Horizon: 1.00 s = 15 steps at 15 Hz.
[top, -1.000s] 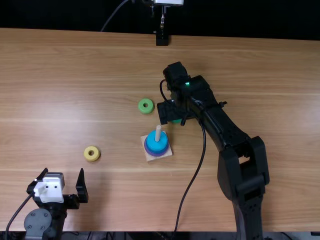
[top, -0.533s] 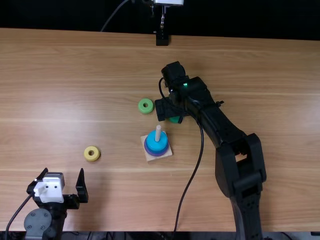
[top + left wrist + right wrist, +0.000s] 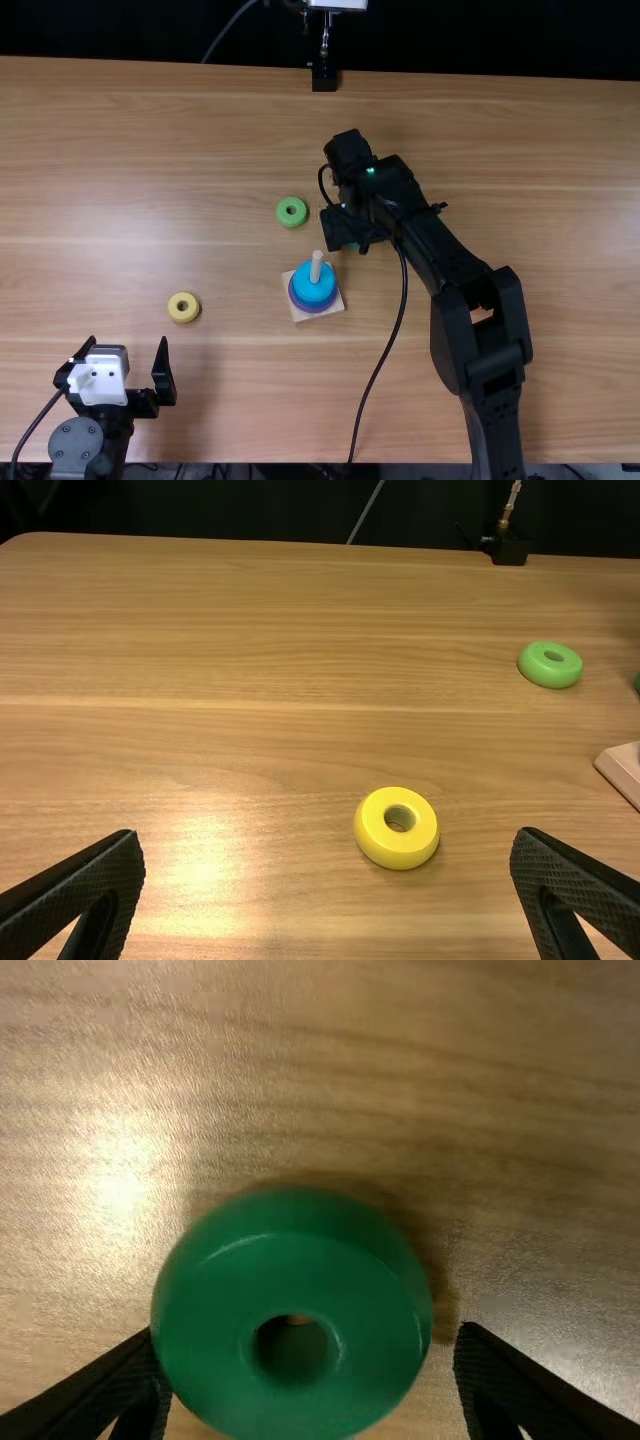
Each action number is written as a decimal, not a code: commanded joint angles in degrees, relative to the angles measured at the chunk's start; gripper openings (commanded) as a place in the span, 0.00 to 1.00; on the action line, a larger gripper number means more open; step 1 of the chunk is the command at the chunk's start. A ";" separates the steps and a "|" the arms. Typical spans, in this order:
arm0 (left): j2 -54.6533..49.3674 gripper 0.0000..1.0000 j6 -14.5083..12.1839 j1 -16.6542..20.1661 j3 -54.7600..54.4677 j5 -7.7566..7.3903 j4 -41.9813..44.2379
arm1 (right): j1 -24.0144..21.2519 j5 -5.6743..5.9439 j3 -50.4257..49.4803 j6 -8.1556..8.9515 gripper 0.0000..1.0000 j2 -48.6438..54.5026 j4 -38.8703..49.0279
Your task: Build the Hanoi tower: stack the rings onto the peg from bottom to top in this color order: purple, dark blue, light blue, dark green, light green, yellow, orange.
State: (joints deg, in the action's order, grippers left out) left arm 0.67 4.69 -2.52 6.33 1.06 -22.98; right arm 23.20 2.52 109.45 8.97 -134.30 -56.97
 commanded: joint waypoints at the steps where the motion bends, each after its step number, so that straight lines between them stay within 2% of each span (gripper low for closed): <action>1: -0.67 1.00 -0.26 0.24 -6.33 -0.43 -4.44 | -0.44 0.53 -0.55 0.31 0.39 -0.79 0.06; 5: -0.67 1.00 -0.26 0.24 -6.33 -0.43 -4.44 | -0.26 0.64 -0.64 0.20 0.38 -0.70 0.17; 6: -0.67 1.00 -0.26 0.24 -6.33 -0.43 -4.44 | -0.26 0.64 -0.64 0.20 0.24 -0.70 0.17; 7: -0.67 1.00 -0.26 0.24 -6.33 -0.43 -4.44 | -0.35 0.43 -0.55 0.20 0.19 -0.61 0.27; 10: -0.67 1.00 -0.26 0.24 -6.33 -0.43 -4.44 | 0.00 0.53 0.24 0.20 0.19 0.00 0.17; 14: -0.67 1.00 -0.26 0.24 -6.33 -0.43 -4.44 | -0.17 0.43 1.21 -1.17 0.16 7.03 -3.42; 15: -0.67 1.00 -0.26 0.24 -6.33 -0.43 -4.44 | -0.17 0.43 1.82 -2.43 0.16 8.35 -5.42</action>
State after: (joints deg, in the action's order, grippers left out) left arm 0.67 4.69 -2.52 6.33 1.06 -22.96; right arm 23.20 2.57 109.47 7.73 -130.85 -62.37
